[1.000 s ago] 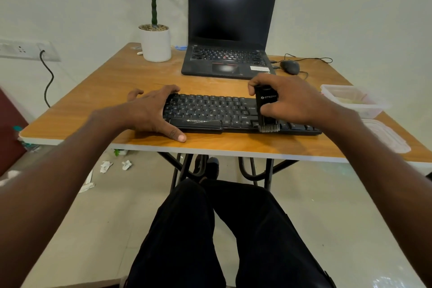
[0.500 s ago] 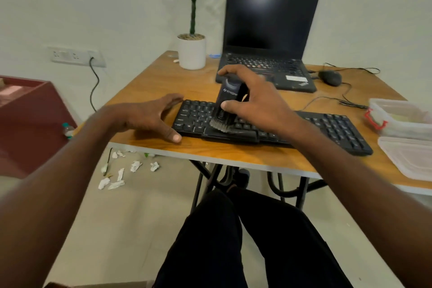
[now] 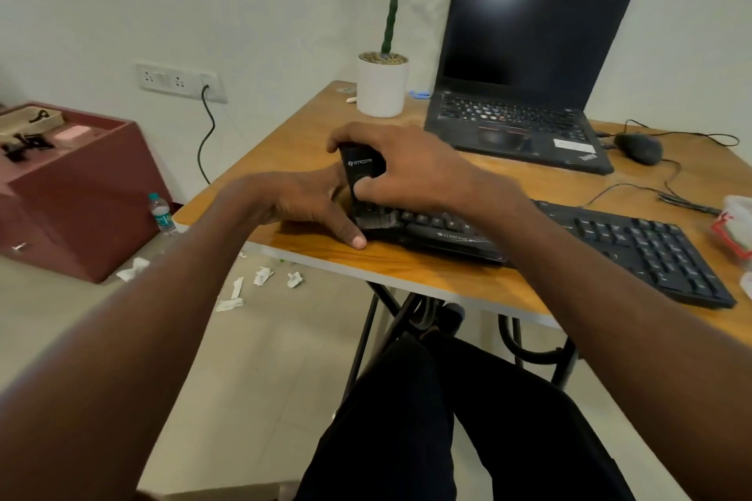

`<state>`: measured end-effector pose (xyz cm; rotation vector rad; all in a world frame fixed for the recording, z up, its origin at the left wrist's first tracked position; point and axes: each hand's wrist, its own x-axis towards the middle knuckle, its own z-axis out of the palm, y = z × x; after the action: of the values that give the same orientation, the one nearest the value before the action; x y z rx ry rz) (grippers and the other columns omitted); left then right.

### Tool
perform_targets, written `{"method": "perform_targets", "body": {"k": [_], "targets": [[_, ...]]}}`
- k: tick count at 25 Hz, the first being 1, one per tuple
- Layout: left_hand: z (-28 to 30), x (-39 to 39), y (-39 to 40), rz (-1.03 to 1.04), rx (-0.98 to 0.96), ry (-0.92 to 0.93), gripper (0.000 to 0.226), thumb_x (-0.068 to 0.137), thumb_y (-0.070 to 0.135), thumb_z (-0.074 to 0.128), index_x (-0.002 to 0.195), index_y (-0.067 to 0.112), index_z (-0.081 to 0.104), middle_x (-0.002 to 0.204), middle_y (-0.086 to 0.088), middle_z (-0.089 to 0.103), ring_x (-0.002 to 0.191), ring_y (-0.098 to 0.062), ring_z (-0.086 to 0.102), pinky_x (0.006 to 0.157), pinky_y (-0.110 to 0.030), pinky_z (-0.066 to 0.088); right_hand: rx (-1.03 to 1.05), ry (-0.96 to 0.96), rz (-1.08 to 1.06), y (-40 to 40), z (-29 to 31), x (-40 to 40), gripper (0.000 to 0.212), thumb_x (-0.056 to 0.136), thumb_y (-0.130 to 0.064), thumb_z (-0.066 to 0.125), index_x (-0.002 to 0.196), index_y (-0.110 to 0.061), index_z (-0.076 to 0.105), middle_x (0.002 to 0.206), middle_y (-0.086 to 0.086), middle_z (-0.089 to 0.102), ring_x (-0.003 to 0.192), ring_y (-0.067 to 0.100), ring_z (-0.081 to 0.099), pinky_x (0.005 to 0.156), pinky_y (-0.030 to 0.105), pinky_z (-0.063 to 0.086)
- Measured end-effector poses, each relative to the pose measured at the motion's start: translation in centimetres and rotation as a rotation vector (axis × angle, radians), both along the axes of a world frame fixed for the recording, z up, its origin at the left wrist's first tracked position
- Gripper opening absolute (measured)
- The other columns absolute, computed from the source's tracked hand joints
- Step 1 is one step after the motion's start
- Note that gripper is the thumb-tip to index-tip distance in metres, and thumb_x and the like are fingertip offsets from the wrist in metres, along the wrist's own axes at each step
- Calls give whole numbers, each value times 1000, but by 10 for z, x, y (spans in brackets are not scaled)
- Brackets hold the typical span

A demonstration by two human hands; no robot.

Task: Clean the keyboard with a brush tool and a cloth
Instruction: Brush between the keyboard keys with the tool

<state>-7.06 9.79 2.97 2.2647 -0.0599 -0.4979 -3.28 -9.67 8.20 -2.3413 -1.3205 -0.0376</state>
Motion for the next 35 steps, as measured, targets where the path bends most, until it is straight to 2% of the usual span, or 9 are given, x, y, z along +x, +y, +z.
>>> {"method": "perform_targets", "body": {"k": [4, 9, 12, 17, 21, 25, 28, 32, 35], "targets": [[1, -1, 0, 34, 0, 15, 97, 64, 35, 101, 144, 37, 47, 142, 17, 54, 133, -12, 49, 106, -28, 39, -38, -53, 109, 6, 9, -10, 60, 87, -21, 68, 139, -42, 47, 124, -6, 64, 98, 14, 64, 78, 37, 59], [2, -1, 0, -2, -8, -23, 129, 67, 37, 99, 161, 43, 12, 146, 23, 34, 140, -12, 32, 114, -32, 27, -183, -29, 14, -18, 24, -3, 58, 90, -15, 71, 134, -42, 45, 117, -10, 59, 97, 13, 62, 79, 36, 59], [2, -3, 0, 5, -9, -9, 124, 63, 39, 100, 155, 47, 19, 142, 21, 41, 142, -17, 35, 116, -36, 31, -24, 27, 89, -21, 10, -16, 57, 90, -15, 73, 134, -39, 46, 110, -13, 60, 93, 5, 62, 74, 28, 56], [-1, -1, 3, -16, -40, -45, 132, 57, 43, 101, 158, 49, 15, 156, 15, 40, 144, -18, 38, 124, -44, 31, -275, -90, -100, -34, 30, -10, 63, 88, -19, 72, 135, -48, 41, 106, -10, 59, 89, 13, 62, 77, 40, 60], [-1, 0, 3, -33, -21, -42, 128, 58, 45, 100, 156, 51, 17, 154, 18, 41, 144, -17, 38, 123, -43, 31, -39, 2, 36, -27, 9, -24, 56, 89, -21, 72, 132, -43, 45, 109, -11, 62, 90, 9, 65, 71, 29, 56], [-2, 0, 3, 5, -22, -34, 136, 59, 40, 102, 160, 51, 11, 151, 13, 36, 139, -20, 41, 112, -37, 38, -143, -45, -258, -52, 15, -13, 50, 84, -27, 70, 121, -49, 46, 108, -5, 63, 80, 9, 60, 59, 27, 49], [-3, 1, 4, 1, -30, -33, 134, 61, 39, 102, 159, 52, 11, 155, 13, 36, 140, -19, 40, 116, -38, 37, 40, 77, -92, -50, 6, -22, 51, 88, -21, 72, 127, -44, 47, 113, -5, 64, 81, 5, 64, 58, 20, 54], [-2, -1, 2, 6, -44, -35, 130, 62, 35, 101, 158, 50, 14, 150, 14, 41, 136, -16, 44, 112, -36, 39, -150, -32, -109, -59, 14, -21, 55, 87, -21, 69, 130, -48, 46, 115, -7, 62, 97, 16, 64, 75, 40, 61], [-1, 1, 2, 10, -50, -28, 129, 65, 31, 100, 159, 49, 13, 148, 15, 42, 133, -14, 46, 105, -31, 41, -139, -131, -124, -66, 13, -21, 53, 87, -22, 68, 127, -50, 46, 116, -9, 61, 101, 17, 62, 73, 40, 59]]}}
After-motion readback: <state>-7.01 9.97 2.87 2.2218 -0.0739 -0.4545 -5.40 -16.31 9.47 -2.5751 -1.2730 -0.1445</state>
